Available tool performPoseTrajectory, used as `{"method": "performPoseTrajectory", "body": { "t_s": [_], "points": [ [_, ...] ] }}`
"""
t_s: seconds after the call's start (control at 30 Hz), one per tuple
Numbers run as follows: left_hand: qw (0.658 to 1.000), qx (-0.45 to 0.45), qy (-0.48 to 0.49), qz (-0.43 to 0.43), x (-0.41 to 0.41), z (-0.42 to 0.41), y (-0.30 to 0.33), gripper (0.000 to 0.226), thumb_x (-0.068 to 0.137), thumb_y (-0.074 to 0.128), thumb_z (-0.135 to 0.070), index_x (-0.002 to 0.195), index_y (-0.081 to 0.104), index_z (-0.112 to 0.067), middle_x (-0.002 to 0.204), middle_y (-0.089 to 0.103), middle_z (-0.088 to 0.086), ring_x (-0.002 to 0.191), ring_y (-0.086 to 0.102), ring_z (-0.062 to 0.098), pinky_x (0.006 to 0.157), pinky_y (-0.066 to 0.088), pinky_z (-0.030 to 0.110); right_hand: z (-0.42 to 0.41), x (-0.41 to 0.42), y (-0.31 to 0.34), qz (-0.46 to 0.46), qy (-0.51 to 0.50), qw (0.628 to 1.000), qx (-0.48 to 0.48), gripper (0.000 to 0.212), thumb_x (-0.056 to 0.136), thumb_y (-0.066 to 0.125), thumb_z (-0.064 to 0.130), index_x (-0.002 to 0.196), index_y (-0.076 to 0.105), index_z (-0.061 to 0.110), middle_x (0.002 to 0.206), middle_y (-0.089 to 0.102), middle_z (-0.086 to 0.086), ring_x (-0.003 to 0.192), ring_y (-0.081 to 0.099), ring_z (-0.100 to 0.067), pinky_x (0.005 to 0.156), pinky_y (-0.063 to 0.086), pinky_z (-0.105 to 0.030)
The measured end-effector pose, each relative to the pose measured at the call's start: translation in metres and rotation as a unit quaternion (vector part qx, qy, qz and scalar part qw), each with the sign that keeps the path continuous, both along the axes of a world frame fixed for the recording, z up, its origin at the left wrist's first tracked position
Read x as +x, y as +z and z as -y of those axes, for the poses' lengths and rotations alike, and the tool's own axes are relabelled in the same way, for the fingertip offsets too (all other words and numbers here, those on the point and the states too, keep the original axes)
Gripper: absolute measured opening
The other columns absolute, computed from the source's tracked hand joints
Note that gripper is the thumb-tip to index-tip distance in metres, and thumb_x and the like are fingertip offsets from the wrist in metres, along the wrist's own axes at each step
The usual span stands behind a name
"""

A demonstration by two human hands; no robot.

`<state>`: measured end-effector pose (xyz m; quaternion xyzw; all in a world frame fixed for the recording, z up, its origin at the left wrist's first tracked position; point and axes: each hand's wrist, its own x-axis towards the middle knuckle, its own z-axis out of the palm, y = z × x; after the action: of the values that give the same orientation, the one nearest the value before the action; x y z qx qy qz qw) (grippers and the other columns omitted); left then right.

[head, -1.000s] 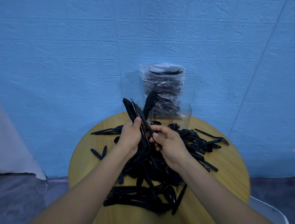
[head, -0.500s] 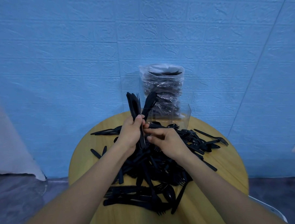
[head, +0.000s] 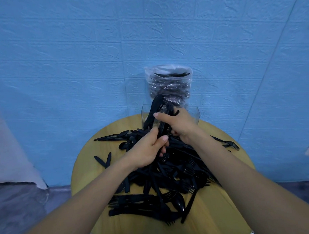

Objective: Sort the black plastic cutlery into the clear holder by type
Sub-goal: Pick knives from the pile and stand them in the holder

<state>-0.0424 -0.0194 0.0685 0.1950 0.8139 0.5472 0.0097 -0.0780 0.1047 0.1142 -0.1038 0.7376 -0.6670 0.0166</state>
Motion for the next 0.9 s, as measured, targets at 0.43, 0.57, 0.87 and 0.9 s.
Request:
{"method": "performPoseTrajectory", "body": {
  "t_s": [0.43, 0.57, 0.87, 0.9],
  "points": [
    [0.976, -0.2, 0.041, -0.074, 0.009, 0.012, -0.017, 0.011, 0.101, 0.032, -0.028, 0.107, 0.039, -0.021, 0.078, 0.055, 0.001, 0.065, 0.053, 0.015, 0.063, 0.046, 0.036, -0.011, -0.004, -0.016, 0.081, -0.138, 0.983, -0.089, 0.035, 0.082, 0.073, 0.025, 0.063, 0.045, 0.016, 0.051, 0.046, 0.0, 0.036, 0.031, -0.01, 0.031, 0.021, -0.017],
    [0.947, -0.279, 0.073, -0.14, 0.01, 0.014, -0.015, 0.027, 0.1, 0.031, -0.036, 0.115, 0.038, -0.015, 0.089, 0.059, 0.003, 0.075, 0.058, 0.02, 0.069, 0.049, 0.038, -0.013, -0.009, -0.014, 0.094, -0.173, 0.978, -0.063, 0.035, 0.087, 0.066, 0.033, 0.067, 0.043, 0.014, 0.061, 0.048, -0.006, 0.041, 0.038, -0.014, 0.031, 0.024, -0.018],
    [0.952, -0.267, 0.078, -0.126, 0.002, 0.016, -0.014, 0.029, 0.1, 0.036, -0.031, 0.124, 0.039, -0.015, 0.1, 0.061, 0.001, 0.085, 0.059, 0.016, 0.076, 0.049, 0.036, -0.019, -0.008, -0.018, 0.038, -0.122, 0.989, -0.079, 0.027, 0.087, 0.067, 0.034, 0.079, 0.052, 0.014, 0.064, 0.055, -0.003, 0.04, 0.045, -0.009, 0.037, 0.035, -0.019],
    [0.956, -0.258, 0.075, -0.121, 0.001, 0.017, -0.014, 0.031, 0.1, 0.036, -0.03, 0.128, 0.037, -0.016, 0.1, 0.062, -0.001, 0.084, 0.059, 0.013, 0.075, 0.049, 0.035, -0.021, -0.006, -0.018, 0.042, -0.108, 0.988, -0.102, 0.025, 0.085, 0.069, 0.034, 0.08, 0.053, 0.015, 0.066, 0.057, -0.003, 0.041, 0.046, -0.009, 0.037, 0.036, -0.019]
  ]
}}
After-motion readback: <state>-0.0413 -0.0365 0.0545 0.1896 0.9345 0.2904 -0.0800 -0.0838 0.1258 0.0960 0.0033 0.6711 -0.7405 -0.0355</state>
